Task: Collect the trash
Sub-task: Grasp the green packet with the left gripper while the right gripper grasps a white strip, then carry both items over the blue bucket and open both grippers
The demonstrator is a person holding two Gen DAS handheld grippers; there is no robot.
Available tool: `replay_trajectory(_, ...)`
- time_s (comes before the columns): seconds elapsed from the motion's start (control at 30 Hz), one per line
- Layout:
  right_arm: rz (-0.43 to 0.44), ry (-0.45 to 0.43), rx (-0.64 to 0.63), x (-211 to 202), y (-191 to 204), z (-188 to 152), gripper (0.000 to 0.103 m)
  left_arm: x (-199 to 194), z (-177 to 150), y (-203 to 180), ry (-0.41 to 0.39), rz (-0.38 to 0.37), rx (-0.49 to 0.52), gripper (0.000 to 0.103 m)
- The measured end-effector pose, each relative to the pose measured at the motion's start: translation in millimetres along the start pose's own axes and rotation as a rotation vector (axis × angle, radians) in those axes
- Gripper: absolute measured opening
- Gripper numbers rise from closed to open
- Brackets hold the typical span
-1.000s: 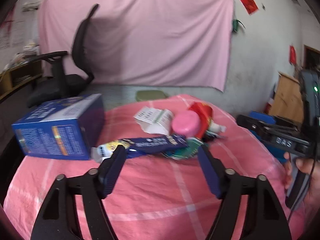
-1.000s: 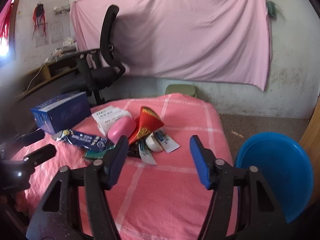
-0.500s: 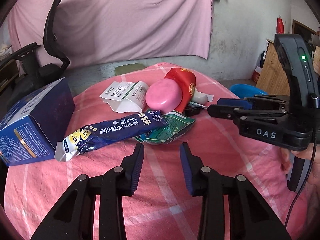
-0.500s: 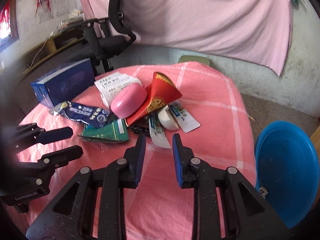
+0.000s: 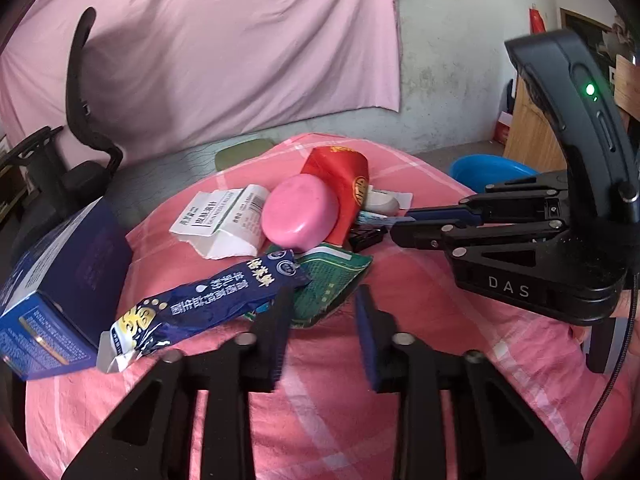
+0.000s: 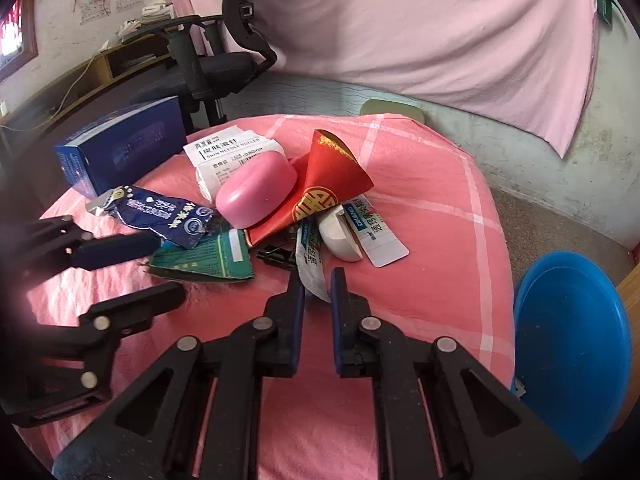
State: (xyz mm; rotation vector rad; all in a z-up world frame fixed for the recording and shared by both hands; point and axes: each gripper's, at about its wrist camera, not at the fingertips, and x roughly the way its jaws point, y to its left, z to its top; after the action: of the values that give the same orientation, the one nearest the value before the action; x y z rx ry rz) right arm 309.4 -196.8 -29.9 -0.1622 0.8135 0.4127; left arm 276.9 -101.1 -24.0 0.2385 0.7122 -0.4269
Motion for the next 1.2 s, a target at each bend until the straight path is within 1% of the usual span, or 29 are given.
replay_trajectory(0.1, 0.016, -0.012, -0.004, -3.6, 0.4, -0.6, 0.029, 2.8, 1.4, -2.5, 0.007, -0.005, 0.013, 0.01)
replay_trajectory(0.13, 0.023, -0.017, -0.007, -5.0, 0.5, -1.0, 0.021, 1.3, 1.4, -2.5, 0.0, -0.002, 0.015, 0.009)
replay_trajectory(0.23, 0.055, -0.028, 0.002, -10.0, -1.6, -2.8, 0.021, -8.3, 0.8, -1.6, -0.041, 0.008, 0.001, 0.003)
replay_trajectory(0.3, 0.073, -0.044, 0.017, -15.9, -4.8, -5.2, 0.021, -15.9, 0.7, 2.2, -0.064, 0.01, -0.042, 0.0)
replay_trajectory(0.43, 0.105, -0.08, 0.034, -29.9, -10.8, -11.5, 0.021, -26.6, 2.6, 14.4, -0.085, -0.037, -0.171, 0.0)
replay_trajectory(0.57, 0.103, -0.145, 0.023, -53.2, -9.9, -19.8, 0.021, -45.6, 3.8, 17.3, -0.128, -0.09, -0.279, 0.0)
replay_trajectory(0.6, 0.1, -0.164, 0.019, -59.9, -9.2, -22.1, 0.021, -49.8, 4.3, 17.1, -0.137, -0.097, -0.289, 0.0)
replay_trajectory(0.7, 0.096, -0.236, 0.01, -80.4, -9.0, -29.3, 0.021, -68.7, 6.5, 12.5, -0.183, -0.108, -0.311, 0.0)
replay_trajectory(0.83, 0.067, -0.375, 0.002, -108.0, -10.2, -36.2, 0.021, -88.5, 17.9, 3.7, -0.262, -0.11, -0.324, 0.0)
replay_trajectory(0.93, 0.016, -0.517, 0.0, -134.1, -12.4, -41.3, 0.021, -104.4, 30.5, -3.5, -0.338, -0.114, -0.33, 0.0)
replay_trajectory(0.97, 0.006, -0.547, 0.003, -140.4, -13.1, -42.8, 0.021, -109.7, 36.4, -7.5, -0.37, -0.113, -0.329, 0.0)
replay_trajectory(1.03, -0.041, -0.639, 0.014, -157.8, -16.2, -45.5, 0.021, -118.3, 45.7, -14.6, -0.421, -0.118, -0.321, 0.0)
replay_trajectory(1.2, -0.148, -0.777, 0.056, -184.3, -27.1, -52.5, 0.021, -131.3, 73.0, -42.2, -0.549, -0.148, -0.259, 0.0)
